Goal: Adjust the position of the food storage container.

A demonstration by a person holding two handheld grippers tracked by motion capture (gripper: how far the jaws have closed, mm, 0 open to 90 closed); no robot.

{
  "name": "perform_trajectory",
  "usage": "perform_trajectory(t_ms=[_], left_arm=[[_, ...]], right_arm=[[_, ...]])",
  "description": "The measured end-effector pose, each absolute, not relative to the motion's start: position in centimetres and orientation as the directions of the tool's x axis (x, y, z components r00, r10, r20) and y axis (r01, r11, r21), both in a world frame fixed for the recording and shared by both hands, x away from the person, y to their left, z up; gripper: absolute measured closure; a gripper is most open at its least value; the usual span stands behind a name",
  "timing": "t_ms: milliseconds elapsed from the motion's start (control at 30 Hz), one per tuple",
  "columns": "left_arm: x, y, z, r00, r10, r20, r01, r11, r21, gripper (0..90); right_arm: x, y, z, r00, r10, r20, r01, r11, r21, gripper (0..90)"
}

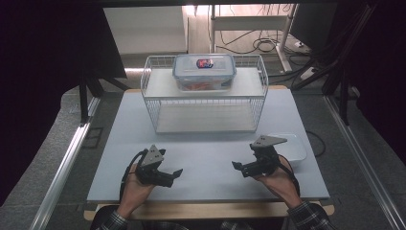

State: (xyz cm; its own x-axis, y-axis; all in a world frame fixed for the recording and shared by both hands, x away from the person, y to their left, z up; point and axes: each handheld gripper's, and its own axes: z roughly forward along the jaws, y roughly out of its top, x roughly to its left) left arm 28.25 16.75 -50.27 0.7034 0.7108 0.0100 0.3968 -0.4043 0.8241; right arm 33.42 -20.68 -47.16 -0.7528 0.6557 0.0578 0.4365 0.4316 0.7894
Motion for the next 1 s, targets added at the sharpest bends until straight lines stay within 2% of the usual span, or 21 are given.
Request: perform_trajectory(t_ms=[67, 167, 333, 567, 600, 633, 767, 833, 1000], left_arm=[[28.3, 16.9, -50.4, 0.699, 0.715, 0.008, 0.402, -0.402, 0.822, 4.5], [28.4, 17.1, -50.4, 0.692, 0.722, 0.004, 0.402, -0.39, 0.828, 4.6], [28.5, 17.3, -50.5, 0.688, 0.726, -0.008, 0.41, -0.379, 0.83, 4.7], [28.6, 17.3, -50.8, 0.688, 0.726, -0.006, 0.416, -0.388, 0.822, 4.8], [28.7, 17.4, -50.8, 0.688, 0.726, -0.01, 0.418, -0.385, 0.823, 4.8], [28.7, 17.4, -50.8, 0.688, 0.726, -0.01, 0.418, -0.385, 0.823, 4.9], [28.8, 17.4, -50.9, 0.686, 0.727, -0.016, 0.424, -0.382, 0.821, 4.9], [28.8, 17.4, -50.9, 0.687, 0.726, -0.02, 0.427, -0.382, 0.82, 5.1], [28.8, 17.4, -51.0, 0.686, 0.727, -0.021, 0.431, -0.383, 0.817, 5.1]], right_arm=[[33.6, -21.0, -46.9, -0.741, 0.669, 0.061, 0.452, 0.429, 0.782, 4.5], [33.9, -22.0, -46.5, -0.718, 0.696, 0.036, 0.45, 0.424, 0.786, 14.1], [34.8, -24.9, -45.9, -0.654, 0.756, -0.003, 0.461, 0.402, 0.791, 40.3], [36.0, -28.8, -45.4, -0.589, 0.808, -0.002, 0.508, 0.372, 0.777, 69.1], [36.2, -29.8, -45.3, -0.565, 0.825, -0.016, 0.513, 0.367, 0.776, 75.6], [36.2, -29.8, -45.3, -0.565, 0.825, -0.016, 0.513, 0.367, 0.776, 75.6], [36.6, -32.2, -45.0, -0.511, 0.859, -0.03, 0.53, 0.343, 0.776, 85.9], [37.0, -34.1, -45.0, -0.457, 0.89, -0.009, 0.547, 0.289, 0.786, 88.5], [37.1, -36.2, -44.9, -0.391, 0.92, 0.002, 0.559, 0.237, 0.795, 89.5]])
